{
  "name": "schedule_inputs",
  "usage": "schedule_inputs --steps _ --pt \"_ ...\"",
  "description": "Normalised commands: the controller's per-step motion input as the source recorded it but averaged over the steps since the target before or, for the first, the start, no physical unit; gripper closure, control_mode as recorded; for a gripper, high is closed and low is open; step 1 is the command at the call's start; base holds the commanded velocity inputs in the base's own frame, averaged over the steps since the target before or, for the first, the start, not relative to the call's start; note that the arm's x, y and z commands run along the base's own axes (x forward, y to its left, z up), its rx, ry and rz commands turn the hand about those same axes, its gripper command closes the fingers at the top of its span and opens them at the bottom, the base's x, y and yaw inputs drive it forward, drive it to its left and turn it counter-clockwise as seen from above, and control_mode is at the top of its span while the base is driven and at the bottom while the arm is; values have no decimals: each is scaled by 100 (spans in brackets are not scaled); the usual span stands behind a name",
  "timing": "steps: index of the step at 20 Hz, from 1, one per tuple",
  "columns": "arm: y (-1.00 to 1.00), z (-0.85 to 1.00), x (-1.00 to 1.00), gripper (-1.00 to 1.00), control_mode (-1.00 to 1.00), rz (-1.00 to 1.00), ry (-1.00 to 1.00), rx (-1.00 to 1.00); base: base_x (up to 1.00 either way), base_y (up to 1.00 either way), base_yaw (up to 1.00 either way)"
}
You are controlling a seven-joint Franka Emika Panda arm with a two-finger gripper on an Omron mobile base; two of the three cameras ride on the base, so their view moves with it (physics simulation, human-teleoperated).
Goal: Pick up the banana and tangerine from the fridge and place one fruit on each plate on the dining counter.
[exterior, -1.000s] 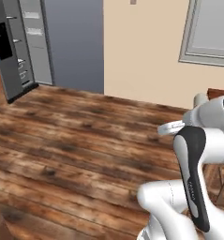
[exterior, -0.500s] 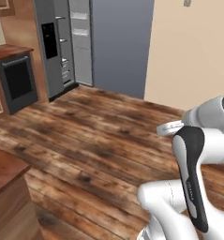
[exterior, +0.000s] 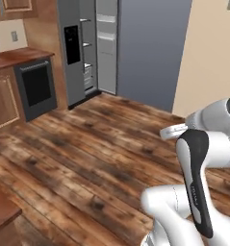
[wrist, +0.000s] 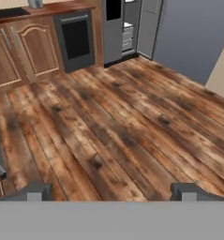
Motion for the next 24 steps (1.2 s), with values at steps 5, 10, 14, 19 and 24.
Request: schedule_inputs --steps 5,10,14,19,24 --pt "0 0 0 -100 100 0 0 0 100 -52 24" --pt "0 0 0 -100 100 0 0 0 99 -48 24" --pt "0 0 0 -100 100 0 0 0 100 -36 25" --pt "0 0 0 -100 100 0 0 0 99 -26 25" --pt "0 0 0 -100 100 0 0 0 95 -17 23"
